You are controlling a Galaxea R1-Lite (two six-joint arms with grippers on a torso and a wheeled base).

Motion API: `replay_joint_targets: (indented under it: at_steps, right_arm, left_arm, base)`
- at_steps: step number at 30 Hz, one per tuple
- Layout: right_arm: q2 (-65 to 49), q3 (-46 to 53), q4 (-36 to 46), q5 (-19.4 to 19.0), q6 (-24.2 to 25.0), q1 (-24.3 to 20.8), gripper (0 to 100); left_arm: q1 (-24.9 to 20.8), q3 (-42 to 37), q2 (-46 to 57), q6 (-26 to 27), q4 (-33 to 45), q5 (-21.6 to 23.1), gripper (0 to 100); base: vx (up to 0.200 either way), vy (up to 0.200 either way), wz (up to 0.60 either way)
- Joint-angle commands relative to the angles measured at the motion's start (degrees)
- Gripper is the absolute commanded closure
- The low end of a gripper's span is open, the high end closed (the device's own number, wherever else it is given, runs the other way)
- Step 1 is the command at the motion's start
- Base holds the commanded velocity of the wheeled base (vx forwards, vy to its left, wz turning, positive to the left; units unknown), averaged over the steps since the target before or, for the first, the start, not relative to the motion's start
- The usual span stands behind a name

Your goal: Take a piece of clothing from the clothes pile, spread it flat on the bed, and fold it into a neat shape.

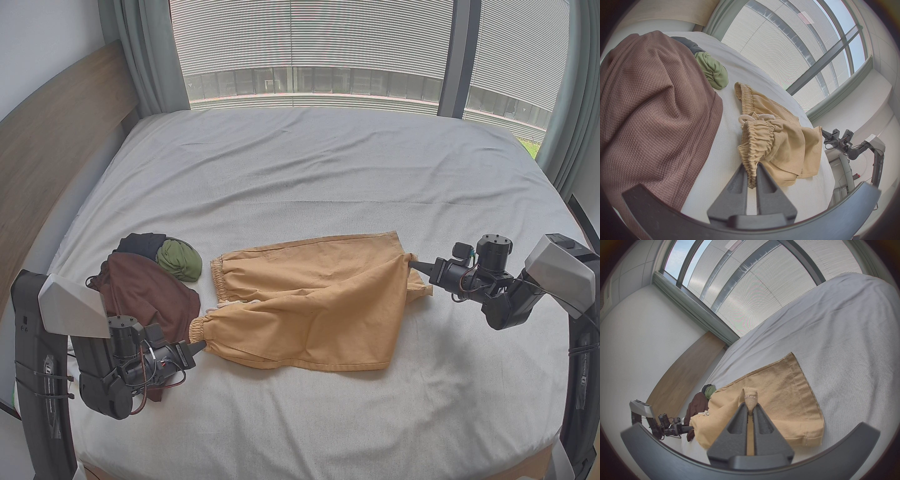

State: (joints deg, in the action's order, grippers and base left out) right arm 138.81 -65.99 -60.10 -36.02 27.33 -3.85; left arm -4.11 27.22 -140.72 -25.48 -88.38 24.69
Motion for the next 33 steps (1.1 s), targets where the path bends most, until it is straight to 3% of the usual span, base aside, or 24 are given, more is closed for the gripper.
replay_joint_targets:
  at_steps: [1, 11, 12, 25, 33]
  right_arm:
    - [4.36, -2.65, 0.16, 0.87, 0.0, -0.54, 100]
    - [4.1, -1.86, -0.54, 0.87, 0.09, -0.98, 100]
    - [3.92, -1.34, -0.72, 0.95, 0.09, -0.98, 0]
    - [-3.29, 17.65, -10.56, 1.66, -0.44, 2.01, 0]
    - [0.49, 22.22, -13.99, 1.66, -0.7, -0.45, 0]
  left_arm:
    - [-0.02, -0.15, -0.17, -0.01, -0.04, 0.01, 100]
    - [-0.2, -0.15, -0.17, 0.43, -0.12, 0.01, 100]
    - [-0.2, -0.15, -0.17, 0.43, -0.12, 0.01, 100]
    - [-0.55, -0.15, -0.35, 0.43, -0.12, 0.01, 100]
    - [-0.55, -0.24, -0.17, 0.52, -0.21, 0.01, 100]
  base:
    - [0.0, 0.0, 0.0]
    - [0.0, 0.0, 0.0]
    - [0.0, 0.0, 0.0]
    - [0.0, 0.0, 0.0]
    - [0.0, 0.0, 0.0]
